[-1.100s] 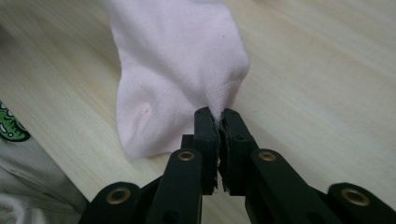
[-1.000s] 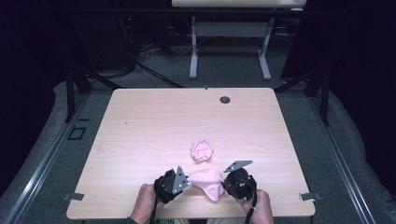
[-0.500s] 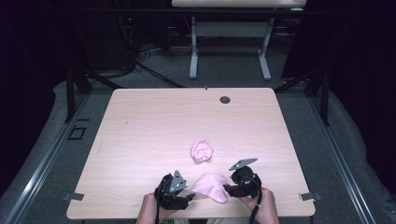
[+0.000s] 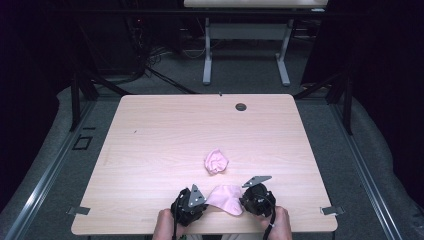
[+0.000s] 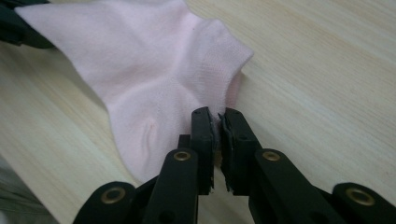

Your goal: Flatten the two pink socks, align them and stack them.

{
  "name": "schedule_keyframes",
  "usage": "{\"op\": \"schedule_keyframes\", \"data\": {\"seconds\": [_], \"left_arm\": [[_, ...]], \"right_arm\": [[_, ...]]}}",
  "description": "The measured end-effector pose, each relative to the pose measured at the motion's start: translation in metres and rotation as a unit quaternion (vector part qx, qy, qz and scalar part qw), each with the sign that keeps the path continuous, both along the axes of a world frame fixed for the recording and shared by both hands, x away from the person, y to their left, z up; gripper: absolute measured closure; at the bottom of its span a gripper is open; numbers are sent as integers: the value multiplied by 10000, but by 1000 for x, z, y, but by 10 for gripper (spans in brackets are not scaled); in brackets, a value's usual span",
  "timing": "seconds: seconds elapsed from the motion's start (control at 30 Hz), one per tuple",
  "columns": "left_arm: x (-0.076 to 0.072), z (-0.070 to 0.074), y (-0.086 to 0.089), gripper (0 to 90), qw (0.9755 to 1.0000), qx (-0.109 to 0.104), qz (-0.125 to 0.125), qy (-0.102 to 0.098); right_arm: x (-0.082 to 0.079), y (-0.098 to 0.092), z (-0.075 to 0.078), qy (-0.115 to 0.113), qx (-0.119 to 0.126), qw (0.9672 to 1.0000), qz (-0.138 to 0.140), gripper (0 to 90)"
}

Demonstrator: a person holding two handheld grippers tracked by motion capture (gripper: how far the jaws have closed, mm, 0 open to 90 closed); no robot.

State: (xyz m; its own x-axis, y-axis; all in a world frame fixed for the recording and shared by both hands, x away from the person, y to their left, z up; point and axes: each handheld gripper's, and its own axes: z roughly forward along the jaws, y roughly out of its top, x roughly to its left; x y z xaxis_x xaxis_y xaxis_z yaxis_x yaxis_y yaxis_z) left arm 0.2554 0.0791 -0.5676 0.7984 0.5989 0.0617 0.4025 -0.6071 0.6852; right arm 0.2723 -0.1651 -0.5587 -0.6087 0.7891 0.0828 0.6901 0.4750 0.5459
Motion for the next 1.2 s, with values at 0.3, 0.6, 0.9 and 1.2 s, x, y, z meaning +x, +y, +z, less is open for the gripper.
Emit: {"op": "schedule_keyframes", "data": {"seconds": [0.3,0.6,0.9,1.2], "left_arm": [[-16,46,15,859,9878,994,-21,-1202],[-5,7,-1,593,9992,323,9,-241],[-3,1,8,400,9971,-329,573,379],[3,-3,-8,532,9960,-354,348,737]], "right_arm": [[4,18,32,-276,205,9988,352,836],[13,4,17,50,112,9998,138,817],[-6,-2,21,-330,47,9991,-259,588],[-20,16,5,-244,-105,9994,242,486]]}}
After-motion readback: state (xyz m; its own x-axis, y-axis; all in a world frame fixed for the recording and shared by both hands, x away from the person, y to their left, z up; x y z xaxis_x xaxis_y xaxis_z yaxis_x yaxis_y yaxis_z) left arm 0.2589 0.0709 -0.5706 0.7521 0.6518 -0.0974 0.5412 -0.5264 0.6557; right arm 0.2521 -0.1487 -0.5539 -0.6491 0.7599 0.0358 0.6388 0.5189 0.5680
